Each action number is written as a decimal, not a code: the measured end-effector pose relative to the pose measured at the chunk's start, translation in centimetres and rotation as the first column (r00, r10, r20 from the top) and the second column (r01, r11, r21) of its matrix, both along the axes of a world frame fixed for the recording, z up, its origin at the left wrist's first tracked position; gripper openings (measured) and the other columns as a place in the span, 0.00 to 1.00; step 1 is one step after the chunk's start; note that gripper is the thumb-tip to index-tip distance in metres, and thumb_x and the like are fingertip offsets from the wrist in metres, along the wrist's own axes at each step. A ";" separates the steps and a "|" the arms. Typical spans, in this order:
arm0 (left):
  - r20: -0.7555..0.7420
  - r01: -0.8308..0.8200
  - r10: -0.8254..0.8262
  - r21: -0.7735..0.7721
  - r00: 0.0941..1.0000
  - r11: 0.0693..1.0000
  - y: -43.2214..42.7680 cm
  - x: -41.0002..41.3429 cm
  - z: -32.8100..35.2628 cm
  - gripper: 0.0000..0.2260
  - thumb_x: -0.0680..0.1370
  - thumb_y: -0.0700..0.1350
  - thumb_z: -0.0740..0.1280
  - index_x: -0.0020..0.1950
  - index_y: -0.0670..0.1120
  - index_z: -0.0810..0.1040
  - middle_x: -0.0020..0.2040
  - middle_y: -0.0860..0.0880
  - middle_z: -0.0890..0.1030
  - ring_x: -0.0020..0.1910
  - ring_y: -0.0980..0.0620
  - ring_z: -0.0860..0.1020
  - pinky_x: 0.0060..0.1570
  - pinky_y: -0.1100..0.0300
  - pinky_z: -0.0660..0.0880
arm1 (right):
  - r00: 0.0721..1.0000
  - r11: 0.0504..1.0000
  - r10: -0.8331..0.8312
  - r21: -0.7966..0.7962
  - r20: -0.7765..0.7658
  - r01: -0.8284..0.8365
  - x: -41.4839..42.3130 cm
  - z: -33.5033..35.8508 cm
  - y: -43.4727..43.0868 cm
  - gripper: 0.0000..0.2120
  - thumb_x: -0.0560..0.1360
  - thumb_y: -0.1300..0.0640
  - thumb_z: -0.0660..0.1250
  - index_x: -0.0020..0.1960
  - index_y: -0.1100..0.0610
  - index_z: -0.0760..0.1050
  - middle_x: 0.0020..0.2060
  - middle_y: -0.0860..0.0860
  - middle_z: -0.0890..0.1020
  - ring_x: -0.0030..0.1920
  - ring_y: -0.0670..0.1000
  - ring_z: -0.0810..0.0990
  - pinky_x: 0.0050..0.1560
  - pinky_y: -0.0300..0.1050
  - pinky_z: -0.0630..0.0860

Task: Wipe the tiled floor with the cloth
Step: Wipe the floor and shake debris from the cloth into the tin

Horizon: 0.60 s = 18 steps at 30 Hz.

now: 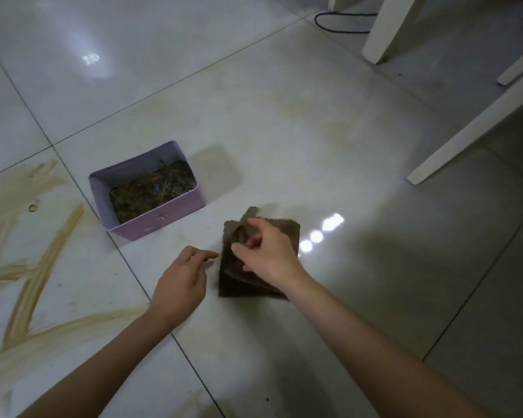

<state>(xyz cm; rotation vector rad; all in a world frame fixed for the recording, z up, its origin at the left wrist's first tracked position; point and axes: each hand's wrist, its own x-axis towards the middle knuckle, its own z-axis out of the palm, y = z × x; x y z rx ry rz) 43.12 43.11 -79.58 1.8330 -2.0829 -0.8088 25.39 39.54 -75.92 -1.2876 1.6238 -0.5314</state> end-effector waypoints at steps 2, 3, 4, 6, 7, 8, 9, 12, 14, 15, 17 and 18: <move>0.036 -0.057 0.058 -0.022 0.998 0.998 0.6 1.7 0.2 0.13 0.79 0.34 0.60 0.60 0.44 0.79 0.57 0.47 0.76 0.51 0.50 0.78 0.47 0.63 0.71 | 0.973 0.972 0.054 -0.213 -0.223 -0.102 0.4 -0.9 0.7 0.21 0.76 0.48 0.67 0.67 0.53 0.72 0.49 0.46 0.79 0.50 0.47 0.78 0.53 0.42 0.77; 0.060 -0.085 0.088 -0.039 0.994 0.996 0.9 2.6 0.2 0.13 0.78 0.33 0.61 0.59 0.43 0.79 0.56 0.46 0.76 0.52 0.50 0.78 0.47 0.61 0.72 | 0.927 0.938 0.073 -0.289 -0.367 -0.189 0.1 -1.7 0.9 0.24 0.76 0.44 0.65 0.68 0.54 0.70 0.58 0.51 0.77 0.58 0.52 0.76 0.59 0.47 0.75; 0.094 -0.106 0.111 -0.056 0.989 0.993 1.3 3.4 0.1 0.13 0.78 0.33 0.62 0.58 0.42 0.79 0.56 0.45 0.76 0.53 0.49 0.77 0.47 0.59 0.73 | 0.853 0.912 0.138 -0.272 -0.503 -0.308 -0.5 -2.6 1.0 0.31 0.76 0.38 0.63 0.72 0.54 0.66 0.68 0.56 0.70 0.68 0.58 0.68 0.68 0.53 0.68; 0.192 -0.123 0.137 -0.086 0.972 0.989 2.0 4.6 -0.2 0.12 0.76 0.34 0.64 0.59 0.40 0.79 0.57 0.43 0.76 0.56 0.43 0.76 0.47 0.51 0.76 | 0.663 0.844 0.352 -0.083 -0.661 -0.530 -1.4 -4.6 0.9 0.45 0.71 0.26 0.54 0.79 0.47 0.46 0.78 0.57 0.45 0.77 0.61 0.43 0.73 0.64 0.44; 0.256 -0.131 0.149 -0.087 0.955 0.988 2.4 5.1 -0.5 0.13 0.77 0.38 0.65 0.61 0.39 0.77 0.59 0.40 0.75 0.58 0.39 0.75 0.50 0.47 0.76 | 0.584 0.801 0.423 -0.015 -0.693 -0.598 -1.5 -5.7 0.9 0.47 0.68 0.22 0.50 0.78 0.43 0.39 0.77 0.55 0.36 0.76 0.60 0.34 0.71 0.68 0.37; 0.324 -0.148 0.161 -0.067 0.932 0.987 2.8 5.4 -0.8 0.17 0.78 0.44 0.64 0.64 0.38 0.75 0.63 0.38 0.73 0.62 0.36 0.73 0.55 0.43 0.74 | 0.532 0.767 0.459 0.015 -0.712 -0.641 -1.4 -6.7 1.0 0.47 0.67 0.21 0.47 0.77 0.40 0.35 0.76 0.53 0.32 0.75 0.60 0.30 0.69 0.70 0.33; 0.386 -0.168 0.168 -0.033 0.907 0.985 3.1 5.6 -1.1 0.23 0.79 0.51 0.60 0.68 0.38 0.72 0.68 0.35 0.70 0.67 0.34 0.69 0.62 0.41 0.70 | 0.507 0.746 0.472 0.021 -0.722 -0.665 -1.2 -7.4 1.0 0.46 0.67 0.21 0.45 0.77 0.40 0.36 0.76 0.53 0.31 0.75 0.59 0.30 0.69 0.71 0.32; 0.526 -0.197 0.148 0.037 0.837 0.980 3.9 6.5 -2.1 0.40 0.76 0.65 0.42 0.77 0.37 0.56 0.77 0.36 0.55 0.77 0.37 0.52 0.73 0.41 0.52 | 0.543 0.703 0.416 -0.121 -0.729 -0.701 -1.7 -8.0 0.0 0.35 0.75 0.31 0.49 0.78 0.45 0.55 0.79 0.54 0.51 0.78 0.59 0.48 0.72 0.70 0.45; 0.555 -0.212 0.157 0.036 0.817 0.977 4.5 7.2 -2.8 0.42 0.75 0.68 0.39 0.77 0.37 0.51 0.78 0.37 0.51 0.77 0.39 0.48 0.74 0.39 0.51 | 0.626 0.673 0.344 -0.281 -0.700 -0.684 -2.9 -8.2 -2.1 0.26 0.80 0.43 0.52 0.73 0.53 0.69 0.74 0.56 0.66 0.75 0.58 0.62 0.72 0.65 0.56; 0.555 -0.222 0.164 0.038 0.816 0.974 4.7 7.4 -3.2 0.42 0.75 0.69 0.39 0.77 0.37 0.51 0.77 0.36 0.51 0.77 0.38 0.48 0.73 0.38 0.52 | 0.662 0.678 0.304 -0.333 -0.685 -0.655 -3.8 -8.3 -3.6 0.24 0.80 0.47 0.52 0.71 0.57 0.71 0.72 0.57 0.69 0.73 0.59 0.66 0.71 0.63 0.59; 0.545 -0.236 0.167 0.059 0.822 0.970 5.0 7.8 -3.8 0.43 0.75 0.70 0.37 0.77 0.38 0.50 0.78 0.37 0.50 0.77 0.38 0.48 0.73 0.37 0.52 | 0.720 0.731 0.202 -0.387 -0.663 -0.562 -5.1 -8.3 -7.1 0.24 0.81 0.50 0.50 0.69 0.61 0.72 0.70 0.60 0.71 0.72 0.60 0.68 0.71 0.61 0.60; 0.538 -0.237 0.168 0.062 0.826 0.969 5.1 7.8 -4.1 0.43 0.75 0.70 0.37 0.77 0.38 0.49 0.78 0.37 0.48 0.77 0.39 0.47 0.73 0.37 0.51 | 0.744 0.777 0.157 -0.384 -0.649 -0.499 -5.4 -8.2 -8.8 0.24 0.82 0.51 0.49 0.70 0.62 0.71 0.71 0.60 0.70 0.73 0.60 0.66 0.72 0.60 0.57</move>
